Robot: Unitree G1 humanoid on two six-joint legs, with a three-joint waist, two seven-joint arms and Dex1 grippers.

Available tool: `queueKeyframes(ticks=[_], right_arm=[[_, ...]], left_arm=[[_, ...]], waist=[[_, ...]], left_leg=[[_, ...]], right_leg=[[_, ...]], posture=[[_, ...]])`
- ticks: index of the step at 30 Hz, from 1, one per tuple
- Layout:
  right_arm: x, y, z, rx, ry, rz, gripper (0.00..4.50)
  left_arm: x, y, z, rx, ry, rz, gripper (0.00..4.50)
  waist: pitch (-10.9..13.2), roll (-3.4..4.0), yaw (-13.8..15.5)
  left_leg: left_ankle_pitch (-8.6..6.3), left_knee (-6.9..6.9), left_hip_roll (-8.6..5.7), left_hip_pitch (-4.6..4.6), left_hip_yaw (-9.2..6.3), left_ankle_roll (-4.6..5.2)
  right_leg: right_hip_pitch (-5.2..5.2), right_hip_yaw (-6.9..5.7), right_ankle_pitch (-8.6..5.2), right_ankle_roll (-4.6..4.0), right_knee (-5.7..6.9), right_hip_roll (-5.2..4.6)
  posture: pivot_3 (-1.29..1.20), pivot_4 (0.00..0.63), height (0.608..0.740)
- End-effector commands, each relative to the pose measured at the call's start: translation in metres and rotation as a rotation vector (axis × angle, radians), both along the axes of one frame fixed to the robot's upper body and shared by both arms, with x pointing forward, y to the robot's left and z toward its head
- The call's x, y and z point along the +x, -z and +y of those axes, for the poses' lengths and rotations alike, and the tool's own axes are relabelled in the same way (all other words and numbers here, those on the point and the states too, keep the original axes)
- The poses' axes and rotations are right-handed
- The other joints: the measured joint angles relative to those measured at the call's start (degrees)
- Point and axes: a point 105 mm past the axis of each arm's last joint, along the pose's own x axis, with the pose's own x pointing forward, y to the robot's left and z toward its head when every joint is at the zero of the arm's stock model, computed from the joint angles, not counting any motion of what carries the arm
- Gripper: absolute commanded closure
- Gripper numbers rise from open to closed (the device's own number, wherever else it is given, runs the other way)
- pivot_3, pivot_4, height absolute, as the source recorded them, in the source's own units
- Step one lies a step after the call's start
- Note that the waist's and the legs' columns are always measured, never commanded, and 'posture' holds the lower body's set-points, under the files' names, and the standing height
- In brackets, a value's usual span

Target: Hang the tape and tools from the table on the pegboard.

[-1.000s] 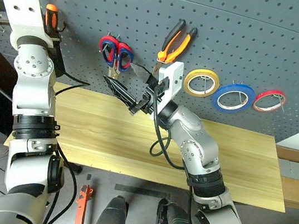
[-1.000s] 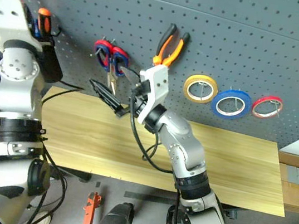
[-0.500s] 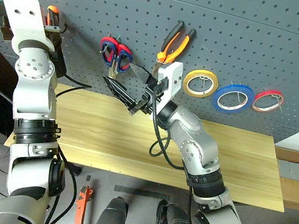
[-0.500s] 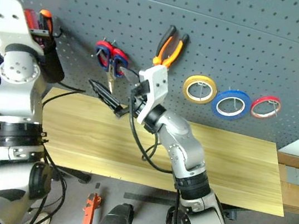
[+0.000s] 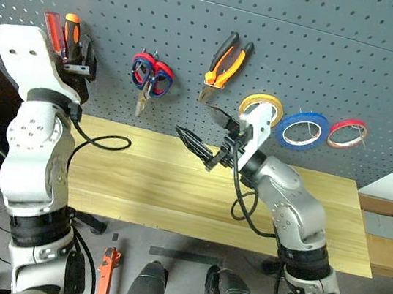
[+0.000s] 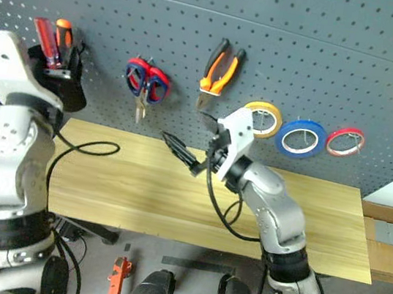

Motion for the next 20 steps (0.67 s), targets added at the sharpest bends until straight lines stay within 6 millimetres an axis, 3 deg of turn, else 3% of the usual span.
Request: queueKeyframes(ticks=[1,5,7,8,12,16,20], right_arm=[[-0.006,0.031,-0.039,-0.100,0.134,0.034,0.00],[0.005,0.075,-0.068,-0.188,0.333,0.146,0.00],[0.012,0.094,-0.084,-0.204,0.448,0.212,0.00],[0.014,0.102,-0.092,-0.228,0.500,0.230,0.00],[0.020,0.120,-0.114,-0.226,0.665,0.310,0.00],[0.029,0.133,-0.135,-0.196,0.818,0.400,0.00],[0.033,0.140,-0.146,-0.180,0.864,0.440,0.00]], left_arm=[[-0.030,0.066,-0.032,-0.060,0.096,0.206,0.02],[-0.034,0.148,-0.052,-0.167,0.154,0.484,0.02],[-0.029,0.171,-0.058,-0.200,0.180,0.552,0.02],[-0.023,0.180,-0.061,-0.201,0.198,0.576,0.02],[0.003,0.200,-0.068,-0.179,0.260,0.630,0.02],[0.032,0.207,-0.071,-0.120,0.337,0.660,0.02],[0.040,0.208,-0.072,-0.094,0.369,0.669,0.02]], waist=[[-0.52,0.67,0.02],[-0.60,0.75,0.12],[-1.03,0.96,0.19],[-1.13,1.04,0.12],[-1.82,1.52,-1.03],[-2.84,1.33,-2.69],[-3.73,1.33,-3.42]], left_leg=[[-0.14,-0.04,0.00,0.33,0.04,0.23],[-0.28,-0.03,-0.01,0.93,0.08,0.49],[-0.17,-0.02,0.00,1.28,0.02,0.65],[-0.09,-0.03,0.04,1.40,0.02,0.78],[-0.06,-0.04,0.07,1.96,0.02,0.84],[-0.04,0.00,0.05,1.90,0.06,0.86],[-0.12,-0.17,0.00,1.93,0.15,0.80]], right_leg=[[0.45,0.05,-0.03,0.01,-0.21,-0.05],[1.21,0.02,-0.15,0.04,-0.73,0.10],[1.57,-0.02,-0.30,0.19,-0.67,0.22],[1.74,-0.04,-0.49,-0.14,-0.70,0.35],[2.42,-0.06,-0.52,-0.17,-0.98,0.44],[2.53,-0.03,-0.50,-0.13,-1.06,0.44],[2.41,0.11,-0.55,0.29,-0.80,0.44]], posture=[[0.22,0.202,0.740],[0.20,0.192,0.740],[0.17,0.180,0.740],[0.15,0.170,0.740],[0.10,0.153,0.740],[0.04,0.129,0.740],[0.01,0.111,0.740]])
